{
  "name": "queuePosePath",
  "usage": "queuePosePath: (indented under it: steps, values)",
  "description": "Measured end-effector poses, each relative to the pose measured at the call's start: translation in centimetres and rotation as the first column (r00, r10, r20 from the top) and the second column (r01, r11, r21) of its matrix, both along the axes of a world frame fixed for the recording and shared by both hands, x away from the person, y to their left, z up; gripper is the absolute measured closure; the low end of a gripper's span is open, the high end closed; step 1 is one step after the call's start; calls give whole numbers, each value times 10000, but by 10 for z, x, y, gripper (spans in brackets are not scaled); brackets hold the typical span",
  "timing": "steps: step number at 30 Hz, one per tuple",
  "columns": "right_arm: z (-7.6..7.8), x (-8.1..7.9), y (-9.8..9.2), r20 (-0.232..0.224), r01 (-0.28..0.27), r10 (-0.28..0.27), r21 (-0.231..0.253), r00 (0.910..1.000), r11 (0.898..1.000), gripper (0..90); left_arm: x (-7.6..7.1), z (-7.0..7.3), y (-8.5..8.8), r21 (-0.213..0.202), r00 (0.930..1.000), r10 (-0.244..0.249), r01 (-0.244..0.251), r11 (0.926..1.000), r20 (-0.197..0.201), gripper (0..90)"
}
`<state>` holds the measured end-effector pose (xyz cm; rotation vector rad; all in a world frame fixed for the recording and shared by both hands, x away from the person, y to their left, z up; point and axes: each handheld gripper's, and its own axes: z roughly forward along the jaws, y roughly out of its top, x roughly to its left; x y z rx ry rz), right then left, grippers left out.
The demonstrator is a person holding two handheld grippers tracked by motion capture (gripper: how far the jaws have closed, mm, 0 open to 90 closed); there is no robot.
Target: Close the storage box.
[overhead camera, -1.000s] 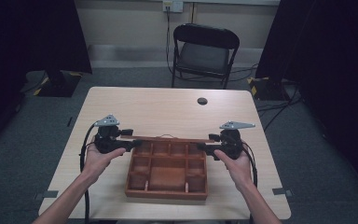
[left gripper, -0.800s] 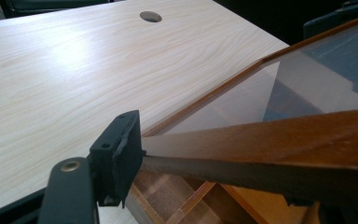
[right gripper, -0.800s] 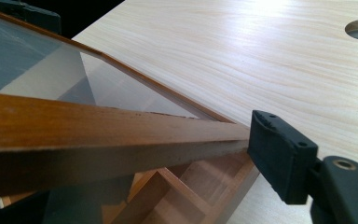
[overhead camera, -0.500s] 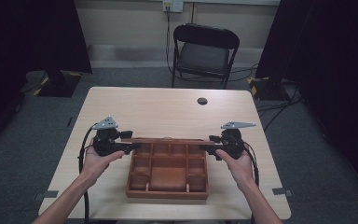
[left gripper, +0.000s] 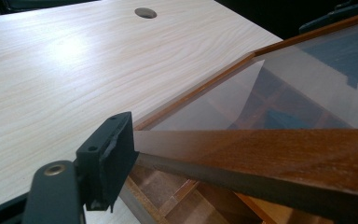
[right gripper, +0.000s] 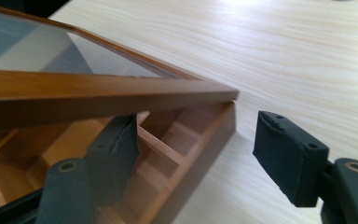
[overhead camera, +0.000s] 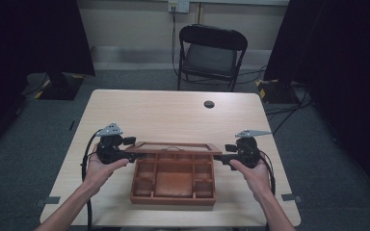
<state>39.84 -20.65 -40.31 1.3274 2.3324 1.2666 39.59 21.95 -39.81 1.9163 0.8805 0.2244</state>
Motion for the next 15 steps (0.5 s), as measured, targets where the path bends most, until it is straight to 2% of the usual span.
queuePosePath:
  steps: [4,6,7,9,11,15]
  values:
    - [-2,3,-5,-41,339,-341,-311,9994,9989,324,-1,1,0,-12,10000,-11,11,10000,30,246]
    - [1,5,-7,52,512,-510,-485,9987,9975,327,-2,2,2,69,10000,-29,29,10000,81,244]
    - [7,6,-9,235,664,-650,-630,9976,9958,330,-3,2,2,41,10000,-39,39,10000,47,241]
    - [10,7,-10,314,692,-674,-603,9972,9958,332,-4,3,4,56,10000,-48,48,10000,43,239]
    - [20,11,-14,487,904,-879,-521,9949,9945,332,-6,3,5,66,9999,-24,23,10000,125,238]
    - [28,14,-14,560,884,-860,-417,9947,9952,331,-7,1,5,-7,9999,26,-26,10000,99,232]
